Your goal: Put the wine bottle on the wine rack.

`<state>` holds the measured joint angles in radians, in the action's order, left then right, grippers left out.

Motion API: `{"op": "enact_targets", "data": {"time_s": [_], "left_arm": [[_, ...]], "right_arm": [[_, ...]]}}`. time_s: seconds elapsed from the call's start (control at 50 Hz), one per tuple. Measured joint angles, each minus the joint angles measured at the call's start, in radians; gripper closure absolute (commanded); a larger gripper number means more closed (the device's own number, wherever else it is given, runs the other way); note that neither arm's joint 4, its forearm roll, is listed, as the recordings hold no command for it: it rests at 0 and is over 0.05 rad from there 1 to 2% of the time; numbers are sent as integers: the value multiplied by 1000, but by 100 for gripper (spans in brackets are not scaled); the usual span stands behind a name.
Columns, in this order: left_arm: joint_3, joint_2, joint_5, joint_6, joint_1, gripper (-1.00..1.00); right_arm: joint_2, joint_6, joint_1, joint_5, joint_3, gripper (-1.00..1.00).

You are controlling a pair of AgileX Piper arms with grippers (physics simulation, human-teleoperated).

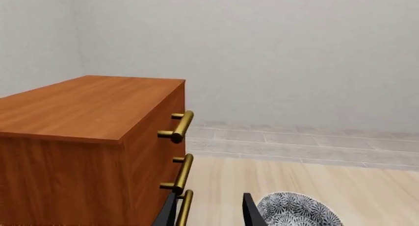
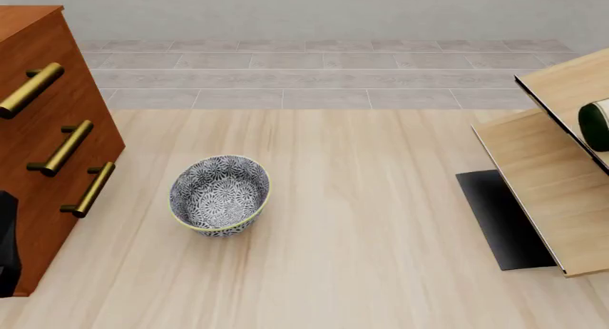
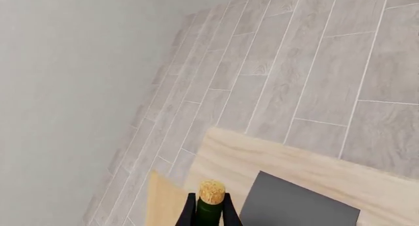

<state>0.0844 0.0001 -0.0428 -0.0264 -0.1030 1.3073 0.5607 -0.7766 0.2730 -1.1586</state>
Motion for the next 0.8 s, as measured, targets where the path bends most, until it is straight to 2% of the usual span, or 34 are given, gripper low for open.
{"op": "enact_targets", "data": {"time_s": [0.52,0.54,0.8], "left_arm": [[1,0,0,1,-1,-100],[0,0,-1,1,-1,-100],[-4,0,-5,0,-1,-100]], "right_arm": [[5,4,-5,-17,12,100],[4,6,-4,-19,13,-100],[-9,41,36,-22,50,-100]]}}
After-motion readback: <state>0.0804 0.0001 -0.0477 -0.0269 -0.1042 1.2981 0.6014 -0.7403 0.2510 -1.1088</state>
